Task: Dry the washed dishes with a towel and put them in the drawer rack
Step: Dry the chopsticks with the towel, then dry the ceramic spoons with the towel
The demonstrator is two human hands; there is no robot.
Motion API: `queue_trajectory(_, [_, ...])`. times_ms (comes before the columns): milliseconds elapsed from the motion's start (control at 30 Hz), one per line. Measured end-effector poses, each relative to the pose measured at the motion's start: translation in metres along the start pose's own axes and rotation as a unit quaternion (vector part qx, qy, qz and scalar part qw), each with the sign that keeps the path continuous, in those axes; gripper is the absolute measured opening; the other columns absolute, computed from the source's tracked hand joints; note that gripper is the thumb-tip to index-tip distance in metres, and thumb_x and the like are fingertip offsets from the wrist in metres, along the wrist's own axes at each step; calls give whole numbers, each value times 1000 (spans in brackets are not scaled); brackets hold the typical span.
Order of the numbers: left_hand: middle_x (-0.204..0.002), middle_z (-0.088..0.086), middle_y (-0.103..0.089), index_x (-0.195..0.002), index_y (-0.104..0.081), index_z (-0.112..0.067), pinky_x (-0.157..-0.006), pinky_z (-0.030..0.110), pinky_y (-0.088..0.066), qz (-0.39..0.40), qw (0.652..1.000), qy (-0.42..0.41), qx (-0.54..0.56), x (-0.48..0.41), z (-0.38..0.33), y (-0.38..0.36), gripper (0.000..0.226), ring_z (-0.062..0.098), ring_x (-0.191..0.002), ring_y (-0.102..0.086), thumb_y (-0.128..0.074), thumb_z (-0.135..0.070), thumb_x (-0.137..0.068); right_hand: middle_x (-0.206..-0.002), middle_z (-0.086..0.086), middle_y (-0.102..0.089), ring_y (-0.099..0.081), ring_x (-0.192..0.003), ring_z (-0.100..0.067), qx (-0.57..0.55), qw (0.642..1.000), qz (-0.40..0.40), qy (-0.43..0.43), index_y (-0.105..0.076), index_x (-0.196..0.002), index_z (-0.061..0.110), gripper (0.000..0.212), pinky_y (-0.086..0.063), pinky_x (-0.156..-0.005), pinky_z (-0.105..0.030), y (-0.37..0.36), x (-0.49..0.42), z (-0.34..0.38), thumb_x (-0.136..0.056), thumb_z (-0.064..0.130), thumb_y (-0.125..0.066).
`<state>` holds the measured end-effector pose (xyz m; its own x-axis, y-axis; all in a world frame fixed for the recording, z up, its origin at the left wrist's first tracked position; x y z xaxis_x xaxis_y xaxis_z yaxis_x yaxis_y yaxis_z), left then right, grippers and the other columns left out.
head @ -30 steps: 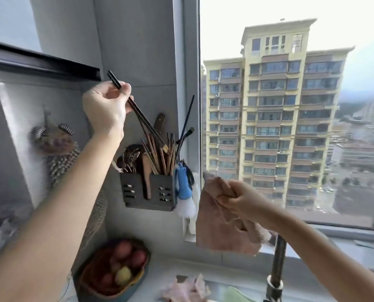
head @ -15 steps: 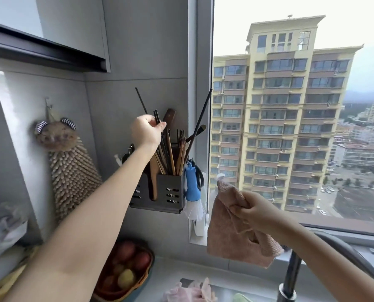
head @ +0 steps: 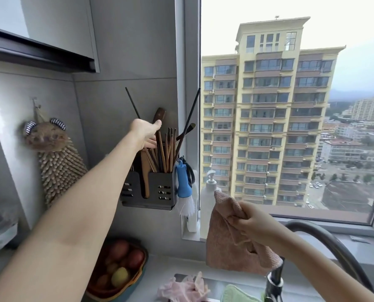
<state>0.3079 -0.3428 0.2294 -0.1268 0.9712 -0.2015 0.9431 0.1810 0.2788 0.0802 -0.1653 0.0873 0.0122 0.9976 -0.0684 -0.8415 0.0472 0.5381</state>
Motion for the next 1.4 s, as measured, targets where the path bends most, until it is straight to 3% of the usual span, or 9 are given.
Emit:
queue_trajectory(100, [-114, 8, -65, -140, -44, -13, -94, 31, -47, -103, 976, -162, -101, 6, -8, 4, 44, 25, -103, -61, -46, -19, -96, -84, -2, -61, -61, -86, -23, 42, 999, -15, 19, -57, -90, 11, 4, -53, -70, -31, 5, 9, -3, -92, 9, -55])
queue_trajectory(233, [-127, 15, -61, -128, -58, -5, -100, 30, -38, -96, 939, -219, -247, 23, -13, 2, 38, 30, -122, -52, -41, -7, -95, -82, -1, -60, -59, -74, -13, 22, 999, -22, 22, -56, -85, 17, 13, -49, -54, -17, 18, 30, -1, -93, 7, -54])
queue_trajectory(367, [-117, 16, -66, -126, -59, -5, -89, 32, -47, -153, 908, -332, -206, 79, -37, -21, 37, 31, -110, -60, -43, -10, -93, -80, -6, -56, -58, -70, -13, -61, 997, -50, 19, -58, -93, 6, 7, -53, -56, -20, 43, 67, -4, -93, 3, -52])
queue_trajectory(500, [-105, 6, -69, -120, -61, -11, -72, 16, -49, -23, 897, -424, -124, 178, -58, -74, 29, 20, -90, -66, -49, -17, -94, -86, -10, -61, -59, -82, -21, -160, 978, -131, -6, -59, -104, -4, 17, -51, -75, -34, 70, 130, -35, -92, 7, -57])
queue_trajectory(667, [-96, -12, -66, -114, -65, -26, -75, 13, -45, 184, 874, -446, -57, 292, -53, -164, 23, 0, -77, -61, -58, -26, -92, -84, -10, -59, -55, -77, -19, -226, 946, -212, -95, -58, -105, -3, 16, -47, -70, -26, 83, 216, -104, -92, 7, -57])
queue_trajectory(800, [-100, -8, -70, -106, -68, -23, -78, 25, -52, 320, 841, -430, -79, 353, -45, -257, 19, 8, -83, -65, -56, -22, -92, -74, -7, -49, -45, -65, -15, -252, 913, -281, -154, -57, -102, 0, 10, -41, -60, -21, 107, 268, -152, -93, 5, -56])
queue_trajectory(1067, [-80, 16, -67, -75, -63, -3, -62, 31, -46, 449, 781, -385, -203, 453, 2, -425, 18, 34, -76, -59, -46, -5, -80, -85, -13, -56, -56, -70, -22, -258, 801, -471, -266, -58, -103, -2, 16, -52, -50, -26, 174, 363, -225, -93, 10, -57])
queue_trajectory(1233, [-98, 16, -65, -80, -57, -5, -66, 30, -38, 488, 743, -327, -321, 485, 73, -521, 15, 31, -92, -59, -44, -8, -89, -88, -12, -62, -62, -63, -16, -295, 752, -526, -265, -58, -107, 3, 14, -49, -41, -23, 222, 404, -243, -95, 11, -54])
queue_trajectory(1400, [-105, 10, -66, -102, -61, -7, -70, 30, -38, 489, 694, -326, -416, 499, 127, -578, 20, 28, -98, -61, -52, -23, -95, -84, -4, -70, -68, -71, -13, -277, 758, -522, -276, -63, -104, 8, 14, -54, -58, -29, 255, 424, -269, -94, 14, -56])
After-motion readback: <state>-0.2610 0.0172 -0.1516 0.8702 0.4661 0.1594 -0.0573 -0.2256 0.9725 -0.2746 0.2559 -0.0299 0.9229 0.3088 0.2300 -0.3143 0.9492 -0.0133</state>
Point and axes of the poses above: each hand's wrist, its own x-axis away from the middle knuckle, its own y-axis out of the back of the hand, z = x × y, the point moved 1 cm from there along -x, towards the middle knuckle
